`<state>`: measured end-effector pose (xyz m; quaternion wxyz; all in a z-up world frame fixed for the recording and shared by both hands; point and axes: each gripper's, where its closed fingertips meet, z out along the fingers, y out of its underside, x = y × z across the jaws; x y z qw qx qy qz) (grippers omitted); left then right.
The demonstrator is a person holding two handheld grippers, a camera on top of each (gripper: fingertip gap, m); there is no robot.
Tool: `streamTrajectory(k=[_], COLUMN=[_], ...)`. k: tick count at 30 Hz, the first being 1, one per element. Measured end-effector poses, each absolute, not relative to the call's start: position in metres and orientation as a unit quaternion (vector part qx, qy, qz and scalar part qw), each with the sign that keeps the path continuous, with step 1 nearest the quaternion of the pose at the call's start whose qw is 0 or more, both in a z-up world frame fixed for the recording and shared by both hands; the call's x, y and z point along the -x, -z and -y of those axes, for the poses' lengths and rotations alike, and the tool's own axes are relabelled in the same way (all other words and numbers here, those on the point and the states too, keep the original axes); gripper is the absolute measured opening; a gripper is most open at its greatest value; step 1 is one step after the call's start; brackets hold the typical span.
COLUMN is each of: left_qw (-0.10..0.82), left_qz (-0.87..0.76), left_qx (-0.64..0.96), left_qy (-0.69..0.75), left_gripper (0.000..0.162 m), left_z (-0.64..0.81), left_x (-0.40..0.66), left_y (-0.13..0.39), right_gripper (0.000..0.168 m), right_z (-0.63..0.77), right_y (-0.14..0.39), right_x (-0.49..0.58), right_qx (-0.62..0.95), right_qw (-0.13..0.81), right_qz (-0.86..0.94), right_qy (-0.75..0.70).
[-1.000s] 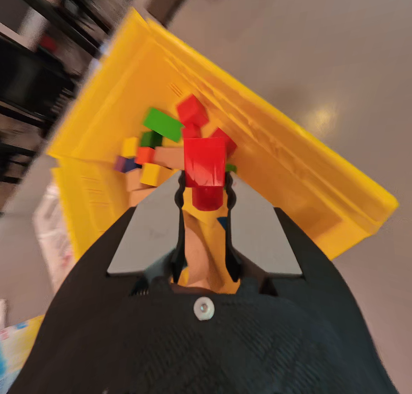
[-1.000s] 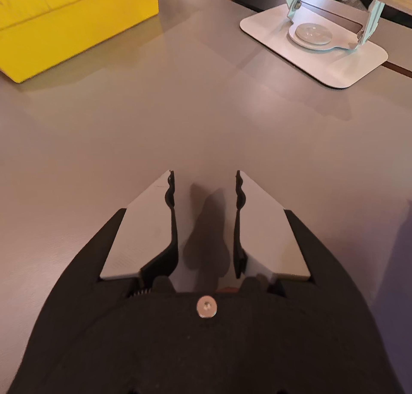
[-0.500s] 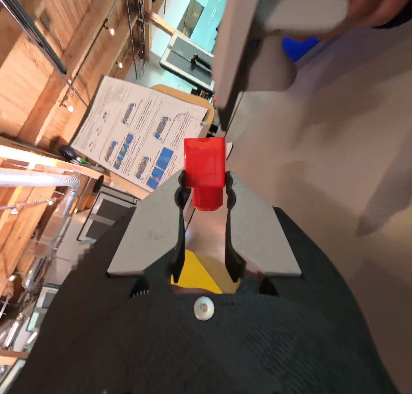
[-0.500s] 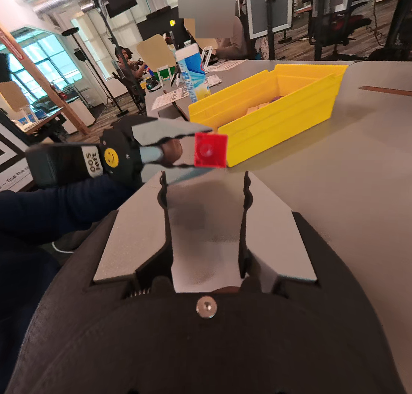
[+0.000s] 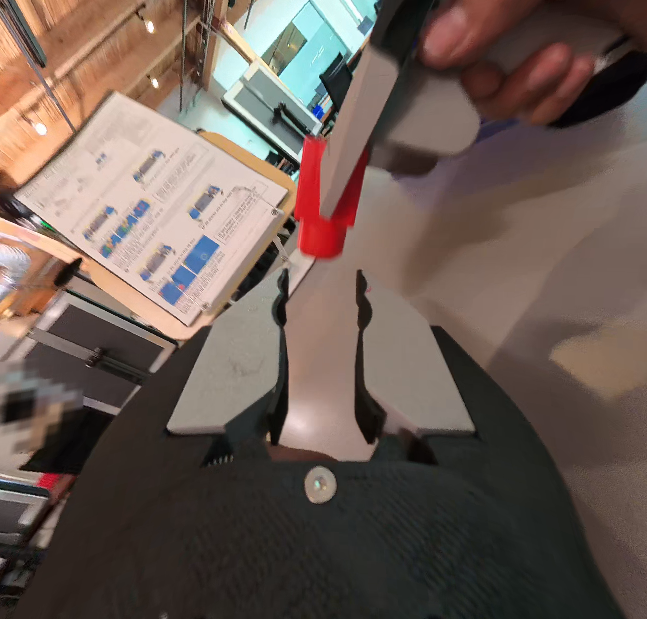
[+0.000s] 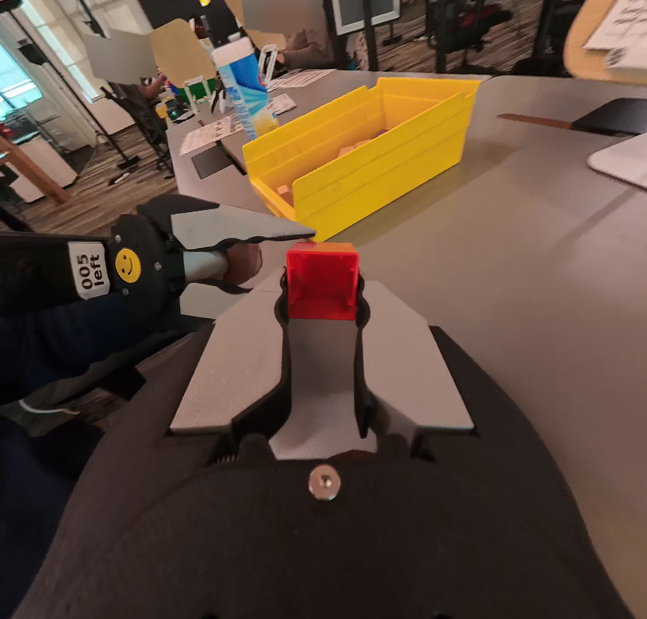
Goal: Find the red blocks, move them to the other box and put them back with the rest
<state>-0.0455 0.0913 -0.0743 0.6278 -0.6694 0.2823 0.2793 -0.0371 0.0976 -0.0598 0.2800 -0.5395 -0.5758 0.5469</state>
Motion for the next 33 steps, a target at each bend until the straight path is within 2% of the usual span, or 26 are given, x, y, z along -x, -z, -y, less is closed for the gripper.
streamTrajectory(k=[6, 7, 9, 14, 20, 30, 33], left_qw=[0.628, 0.625, 0.601, 0.605, 0.617, 0.624, 0.622], left_qz=[-0.220, -0.215, -0.219, -0.216, -0.202, -0.187, -0.189], left_qx=[0.697, 0.705, 0.727, 0.721, 0.719, 0.720, 0.721], left_qy=[-0.267, -0.256, -0.250, -0.259, -0.247, -0.240, -0.240], left_gripper=[0.010, 0.010, 0.023, 0.022, 0.021, 0.021, 0.021], left_z=[-0.111, -0.113, -0.116, -0.113, -0.111, -0.109, -0.109], left_x=[0.078, 0.079, 0.082, 0.086, 0.089, 0.091, 0.091], left_y=[0.099, 0.108, 0.120, 0.119, 0.114, 0.111, 0.112], right_gripper=[0.033, 0.033, 0.033, 0.033, 0.034, 0.034, 0.050], right_z=[-0.183, -0.202, -0.241, -0.338, -0.404, -0.416, -0.419], right_y=[0.022, 0.018, 0.010, 0.013, 0.080, 0.113, 0.132], right_x=[-0.013, -0.026, -0.057, -0.142, -0.189, -0.182, -0.186], right_qx=[0.576, 0.588, 0.611, 0.676, 0.762, 0.783, 0.806], right_qw=[0.411, 0.435, 0.474, 0.547, 0.513, 0.489, 0.454], right_qz=[0.526, 0.512, 0.475, 0.362, 0.305, 0.334, 0.342], right_qy=[-0.471, -0.450, -0.419, -0.335, -0.250, -0.191, -0.166])
